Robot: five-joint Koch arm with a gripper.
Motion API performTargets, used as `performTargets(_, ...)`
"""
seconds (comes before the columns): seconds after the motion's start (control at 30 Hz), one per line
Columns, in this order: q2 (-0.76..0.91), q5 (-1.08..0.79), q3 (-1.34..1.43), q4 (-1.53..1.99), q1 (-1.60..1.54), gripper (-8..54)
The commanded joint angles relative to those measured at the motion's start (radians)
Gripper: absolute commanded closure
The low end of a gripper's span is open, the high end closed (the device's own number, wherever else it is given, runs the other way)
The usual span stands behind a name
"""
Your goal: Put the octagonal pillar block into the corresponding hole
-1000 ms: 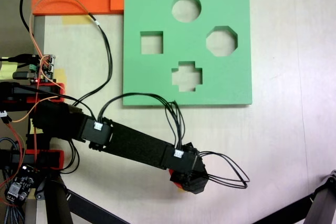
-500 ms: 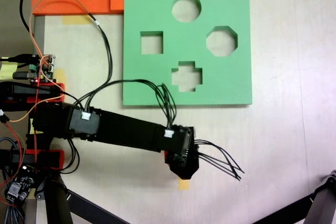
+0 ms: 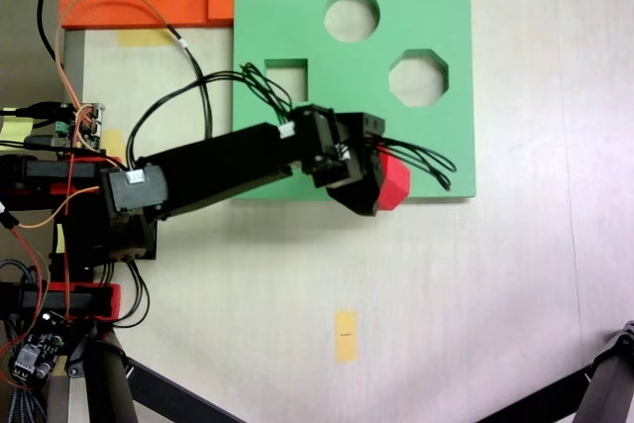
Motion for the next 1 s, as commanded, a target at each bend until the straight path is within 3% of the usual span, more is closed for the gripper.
performTargets(0.0,0.044,0.086,-0.037,-0.138,-0.057,28.6)
performTargets(0.37,-0.169,0.170,-0.221,-0.249,-0.212,28.5)
performTargets(0.97,-0.239,0.259,-0.241,-0.339,-0.252,28.5)
